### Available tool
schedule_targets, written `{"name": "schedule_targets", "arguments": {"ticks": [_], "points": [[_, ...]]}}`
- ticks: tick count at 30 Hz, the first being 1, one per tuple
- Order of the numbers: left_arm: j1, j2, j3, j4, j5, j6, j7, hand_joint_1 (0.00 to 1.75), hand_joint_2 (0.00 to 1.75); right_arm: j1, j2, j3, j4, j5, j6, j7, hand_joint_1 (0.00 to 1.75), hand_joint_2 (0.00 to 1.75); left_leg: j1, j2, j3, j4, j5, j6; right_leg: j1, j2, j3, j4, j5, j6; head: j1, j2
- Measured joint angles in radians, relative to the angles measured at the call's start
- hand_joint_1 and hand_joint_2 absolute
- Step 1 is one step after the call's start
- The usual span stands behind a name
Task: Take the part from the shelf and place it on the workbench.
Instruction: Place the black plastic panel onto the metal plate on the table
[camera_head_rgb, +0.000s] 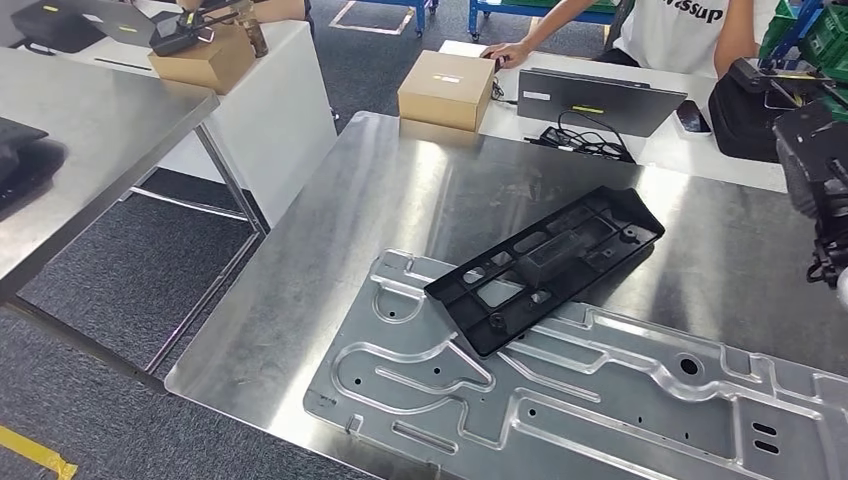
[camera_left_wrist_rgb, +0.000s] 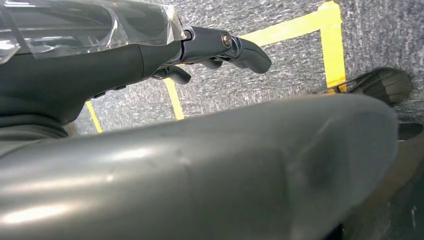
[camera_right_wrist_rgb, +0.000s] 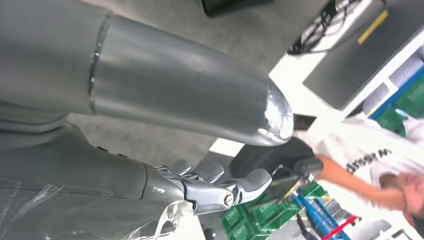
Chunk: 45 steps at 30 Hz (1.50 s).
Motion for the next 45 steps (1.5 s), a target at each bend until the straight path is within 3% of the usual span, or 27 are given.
{"name": "schedule_targets", "arguments": {"ticks": [8,13,16,21,23,24,28,30,32,36,41,45], "points": [[0.002,0.0,0.001,0.0,0.01,0.018,0.032,0.0,0.0,-0.121,-0.042,-0.042,-0.052,-0.084,-0.049,0.042,0.0,0.0,0.0,0.0,0.0,0.0,0.0,0.0,0.0,0.0,-0.001,0.0,0.0,0.0,0.0,0.0],[0.004,0.0,0.001,0.0,0.022,0.029,0.022,0.0,0.0,-0.295,-0.089,-0.045,-0.096,-0.075,-0.052,0.114,0.0,0.0,-0.001,-0.001,-0.004,0.0,0.0,0.0,-0.001,-0.001,-0.004,0.0,-0.001,0.001,0.0,0.0],[0.006,0.0,0.001,0.0,0.031,0.03,0.015,0.0,0.0,-0.414,-0.118,-0.039,-0.1,-0.071,-0.036,0.12,0.0,0.0,-0.001,-0.001,-0.006,0.0,-0.001,0.001,-0.001,-0.001,-0.005,0.0,-0.001,0.002,0.0,0.0],[0.003,-0.001,0.003,0.0,0.04,0.032,0.008,0.0,0.0,-0.531,-0.156,-0.017,-0.1,-0.024,0.004,0.121,0.0,0.0,-0.002,0.001,-0.004,0.0,-0.004,0.005,-0.002,0.004,-0.006,0.0,-0.002,0.002,0.0,0.0],[0.003,-0.002,0.008,0.0,0.048,0.035,0.002,0.0,0.0,-0.607,-0.183,0.019,-0.096,0.121,0.113,0.121,0.0,0.0,-0.002,0.0,-0.004,0.0,-0.005,0.006,-0.003,0.002,-0.006,0.0,-0.003,0.004,0.0,0.0],[0.005,-0.004,0.012,0.0,0.052,0.037,-0.004,0.0,0.0,-0.648,-0.201,0.036,-0.093,0.241,0.224,0.121,0.0,0.0,-0.002,-0.001,-0.004,0.0,-0.005,0.006,-0.002,0.001,-0.005,0.0,-0.004,0.005,0.0,0.0],[0.011,-0.018,0.018,0.0,0.037,0.057,-0.032,0.0,0.0,-0.761,-0.309,0.058,-0.153,0.755,0.896,0.112,0.0,0.0,-0.002,-0.005,-0.003,0.001,-0.005,0.006,-0.003,-0.003,-0.003,-0.001,-0.007,0.007,0.0,0.0],[0.014,-0.026,0.018,0.0,0.032,0.063,-0.042,0.0,0.0,-0.807,-0.38,0.073,-0.206,0.882,1.131,0.081,0.0,0.0,-0.004,-0.008,-0.004,0.0,-0.006,0.007,-0.005,-0.006,-0.003,0.0,-0.008,0.009,0.0,0.0],[0.017,-0.032,0.018,0.0,0.031,0.064,-0.046,0.0,0.0,-0.848,-0.438,0.092,-0.24,0.929,1.18,0.049,0.0,0.0,-0.006,-0.007,-0.003,0.0,-0.008,0.01,-0.006,-0.005,-0.003,0.0,-0.009,0.011,-0.001,0.0],[0.013,-0.039,0.018,0.0,0.031,0.064,-0.047,0.0,0.0,-0.895,-0.504,0.123,-0.288,0.949,1.127,0.033,0.0,0.0,-0.006,0.004,0.003,0.0,-0.016,0.018,-0.006,0.009,0.001,-0.001,-0.01,0.011,-0.001,0.0],[0.006,-0.047,0.018,0.0,0.038,0.064,-0.05,0.0,0.0,-0.925,-0.568,0.161,-0.333,0.976,1.141,0.046,0.0,0.0,-0.006,0.009,0.009,0.0,-0.019,0.017,-0.006,0.012,0.006,-0.001,-0.012,0.011,-0.001,0.0],[0.007,-0.057,0.02,0.0,0.055,0.064,-0.056,0.0,0.0,-0.919,-0.676,0.202,-0.355,1.091,1.152,0.054,0.0,0.0,-0.005,0.002,0.01,0.001,-0.017,0.013,-0.005,0.007,0.009,-0.001,-0.014,0.012,-0.001,0.0]]}}
